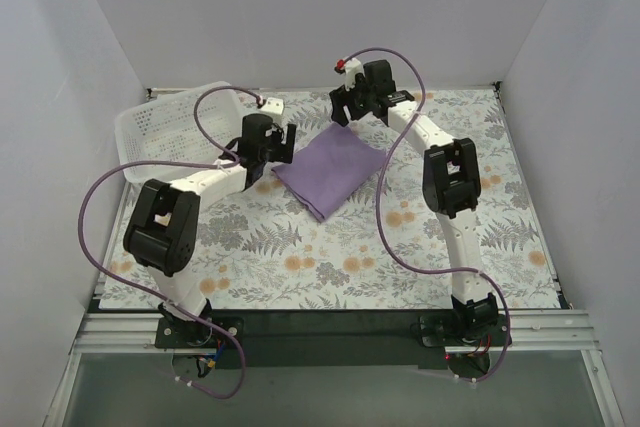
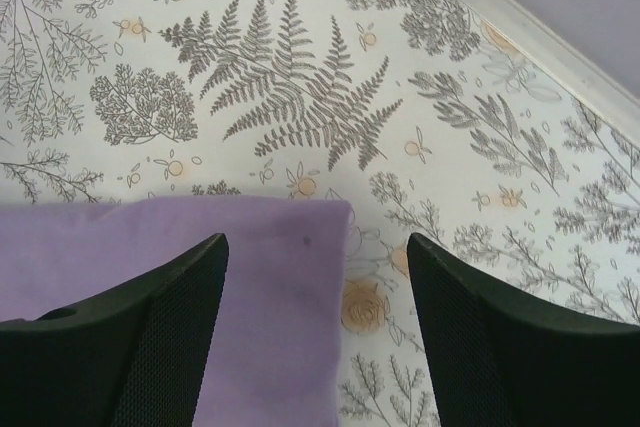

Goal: Fold and stack the t-shirts
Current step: Fold the tshirt, then neatly place the folded tshirt to the corner

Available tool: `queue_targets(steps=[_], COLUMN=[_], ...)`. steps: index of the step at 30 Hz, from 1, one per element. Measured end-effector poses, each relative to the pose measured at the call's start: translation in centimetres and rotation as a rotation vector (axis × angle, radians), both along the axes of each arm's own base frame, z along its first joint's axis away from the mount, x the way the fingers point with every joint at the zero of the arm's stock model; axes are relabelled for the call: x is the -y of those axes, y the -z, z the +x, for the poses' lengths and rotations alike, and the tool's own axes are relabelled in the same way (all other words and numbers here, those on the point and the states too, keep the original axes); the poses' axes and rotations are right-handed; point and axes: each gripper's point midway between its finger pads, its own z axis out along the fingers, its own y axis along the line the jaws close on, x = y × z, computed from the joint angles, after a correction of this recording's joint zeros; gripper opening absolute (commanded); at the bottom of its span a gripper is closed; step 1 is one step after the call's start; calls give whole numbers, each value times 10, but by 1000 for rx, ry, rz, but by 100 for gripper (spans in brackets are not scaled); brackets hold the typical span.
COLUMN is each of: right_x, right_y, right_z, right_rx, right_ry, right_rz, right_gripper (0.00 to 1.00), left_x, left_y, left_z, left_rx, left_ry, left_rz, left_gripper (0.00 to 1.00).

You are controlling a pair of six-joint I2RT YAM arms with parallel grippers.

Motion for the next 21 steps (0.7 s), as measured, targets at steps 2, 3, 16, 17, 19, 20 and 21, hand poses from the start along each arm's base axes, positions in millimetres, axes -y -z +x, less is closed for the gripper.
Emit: queue_targets(steps=[2,3,16,17,19,20,21], right_x=[8,14,138,133,122,116,111], right_y=[-3,-5,17,23,36,43,50], right_z=[1,-3,-55,-62,-77,-84,-91], right_rx=[-14,-27,-350,-378,-438,-466,-496], right_ry=[27,19,2,-11,-42,-55,-65], right_rz=[27,47,173,172,171,169,167], right_gripper=[79,80,76,76,76,76,75], left_x=[-1,-2,5,5,3,2,2], left_y=[-29,-45,-125,-107,-100,-97,-96], left_z=[5,5,-158,-171,-196,-206,-214], left_rx=[49,75,41,-14,-46,-62,-74], left_ry=[-31,-38,108,102,108,108,110], left_rz=[-38,-62,-593,-610,-670,-694,-717], left_gripper=[80,80,81,81,81,81,81])
